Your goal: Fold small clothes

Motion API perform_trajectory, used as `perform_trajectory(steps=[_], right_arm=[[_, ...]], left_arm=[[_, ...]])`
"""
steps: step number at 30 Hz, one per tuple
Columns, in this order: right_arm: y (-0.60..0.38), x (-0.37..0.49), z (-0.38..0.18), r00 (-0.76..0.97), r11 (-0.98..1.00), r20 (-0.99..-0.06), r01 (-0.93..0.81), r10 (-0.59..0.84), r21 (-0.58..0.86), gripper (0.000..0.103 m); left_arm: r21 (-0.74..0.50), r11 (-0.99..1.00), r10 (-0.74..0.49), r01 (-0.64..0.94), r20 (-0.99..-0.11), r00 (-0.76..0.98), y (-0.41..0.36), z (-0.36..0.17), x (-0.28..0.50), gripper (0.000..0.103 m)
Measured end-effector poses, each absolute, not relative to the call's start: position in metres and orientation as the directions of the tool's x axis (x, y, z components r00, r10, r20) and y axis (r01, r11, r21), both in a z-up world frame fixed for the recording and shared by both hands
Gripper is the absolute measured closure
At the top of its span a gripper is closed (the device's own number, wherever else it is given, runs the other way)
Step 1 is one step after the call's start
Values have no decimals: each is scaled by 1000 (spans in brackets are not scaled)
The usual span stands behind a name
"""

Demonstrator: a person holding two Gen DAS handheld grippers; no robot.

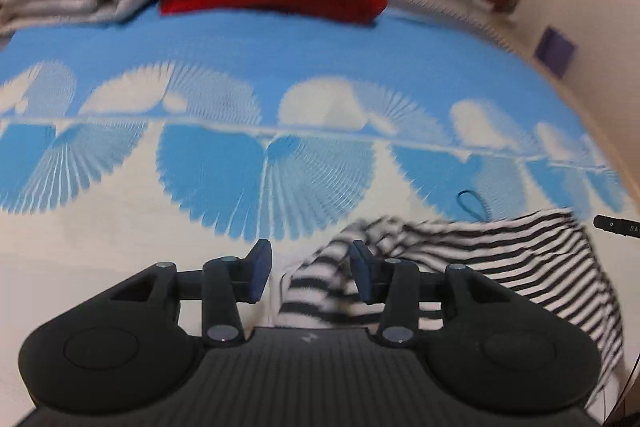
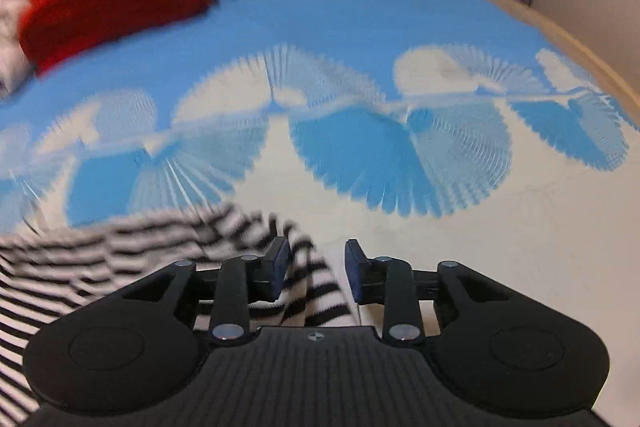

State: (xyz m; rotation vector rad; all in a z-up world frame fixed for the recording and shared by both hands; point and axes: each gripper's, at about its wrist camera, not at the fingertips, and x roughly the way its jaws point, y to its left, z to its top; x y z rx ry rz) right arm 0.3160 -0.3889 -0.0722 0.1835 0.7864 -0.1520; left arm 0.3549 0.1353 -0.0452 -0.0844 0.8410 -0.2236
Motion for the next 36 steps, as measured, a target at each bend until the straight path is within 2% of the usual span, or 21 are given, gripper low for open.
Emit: perform_trajectory(steps=[2,6,9,10,15,17,19,20,22,24,26,31,33,34,35,36], right_arm=[[-396,300,-58,729,976,-685,150,-3,156,55],[-404,280,-52,724,983,-686,69,67,169,55],[-417,273,-60,677,978,-732,91,78,188,55],[-420,268,-61,662,975,-745,97,87,199,55],[-440,242,-65,591,962,-802,162,85,221,55],[-446,227,-62,565,950,-820,193,97,245,52],[-449,212,-62,542,939,-831,204,126,276,49],[-450,203,-64,527,934,-836,202,151,295,48],[-450,191,-72,500,925,-848,213,174,315,48],[-451,182,-84,460,908,-867,250,193,335,48],[-451,179,-93,427,893,-881,290,202,345,48],[-435,176,-105,373,918,-912,273,173,286,48],[-430,175,-109,362,924,-917,267,168,275,50],[-429,175,-109,364,927,-918,265,158,265,50],[-427,173,-108,370,928,-917,266,151,260,62],[-428,173,-107,376,927,-913,263,158,269,87]], left_arm=[[-154,963,-262,220,-717,646,131,-44,353,58],[-159,953,-287,257,-745,602,119,-63,365,70],[-20,988,-100,150,-832,546,117,-87,374,73],[-13,995,-67,103,-840,538,121,-87,375,73],[-132,991,-118,24,-764,635,131,-31,339,66],[-213,977,-185,31,-759,625,135,-8,318,55],[-259,965,-230,37,-771,595,140,1,293,52],[-263,964,-231,27,-788,570,142,-1,282,46],[-263,965,-222,-6,-825,519,145,-14,260,44],[-259,965,-211,-34,-851,481,149,-40,244,44],[-224,970,-175,-92,-912,371,156,-71,240,45],[-249,959,-195,-137,-928,319,173,-94,247,45],[-263,954,-214,-141,-933,290,173,-99,246,51],[-273,954,-227,-127,-929,292,171,-98,246,66],[-288,952,-245,-106,-922,300,169,-97,245,92],[-289,953,-248,-92,-917,314,168,-95,243,98]])
